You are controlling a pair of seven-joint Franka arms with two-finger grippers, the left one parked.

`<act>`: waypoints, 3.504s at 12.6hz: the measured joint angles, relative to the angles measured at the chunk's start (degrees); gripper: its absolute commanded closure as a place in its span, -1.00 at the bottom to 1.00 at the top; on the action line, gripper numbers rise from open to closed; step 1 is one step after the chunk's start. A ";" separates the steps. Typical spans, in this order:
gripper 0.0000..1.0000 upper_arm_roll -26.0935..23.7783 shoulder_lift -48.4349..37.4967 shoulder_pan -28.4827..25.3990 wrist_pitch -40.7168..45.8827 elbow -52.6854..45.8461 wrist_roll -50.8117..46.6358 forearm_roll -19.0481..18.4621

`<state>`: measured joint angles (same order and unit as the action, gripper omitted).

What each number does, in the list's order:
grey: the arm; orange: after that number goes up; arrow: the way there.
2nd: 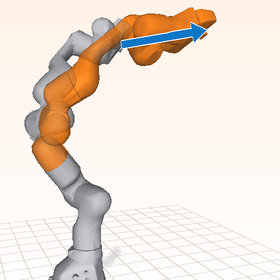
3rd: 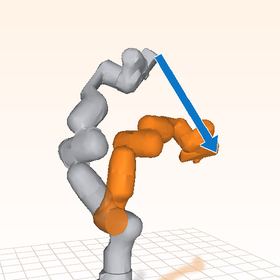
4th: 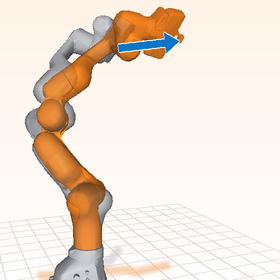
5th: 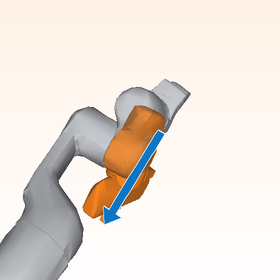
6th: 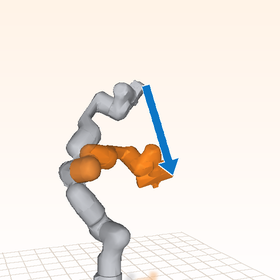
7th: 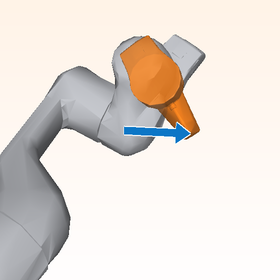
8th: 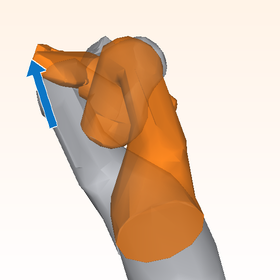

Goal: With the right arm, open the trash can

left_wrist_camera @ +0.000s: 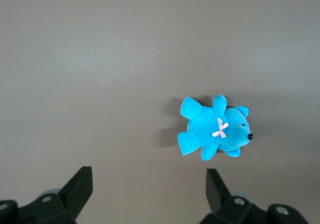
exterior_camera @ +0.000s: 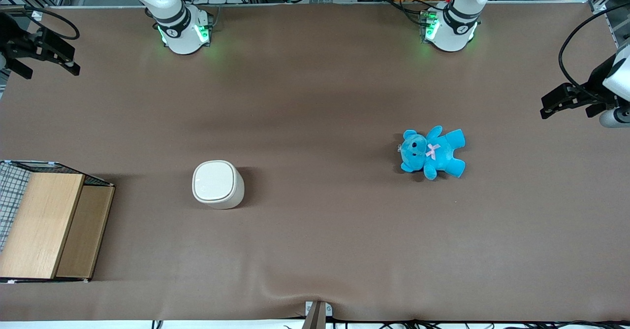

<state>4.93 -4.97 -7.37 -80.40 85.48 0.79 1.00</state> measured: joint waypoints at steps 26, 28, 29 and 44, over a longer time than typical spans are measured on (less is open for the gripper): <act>0.98 -9.89 13.06 -8.35 -33.62 21.04 -11.60 -4.67; 1.00 -9.91 13.55 -8.84 -36.99 22.74 -15.24 -8.64; 1.00 -9.92 14.21 -9.13 -38.87 23.37 -16.11 -9.56; 1.00 -5.13 24.99 -8.84 -53.92 23.00 -16.47 -11.29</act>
<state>-0.19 20.02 -16.21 -134.32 108.49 -15.67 -10.29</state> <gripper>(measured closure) 0.991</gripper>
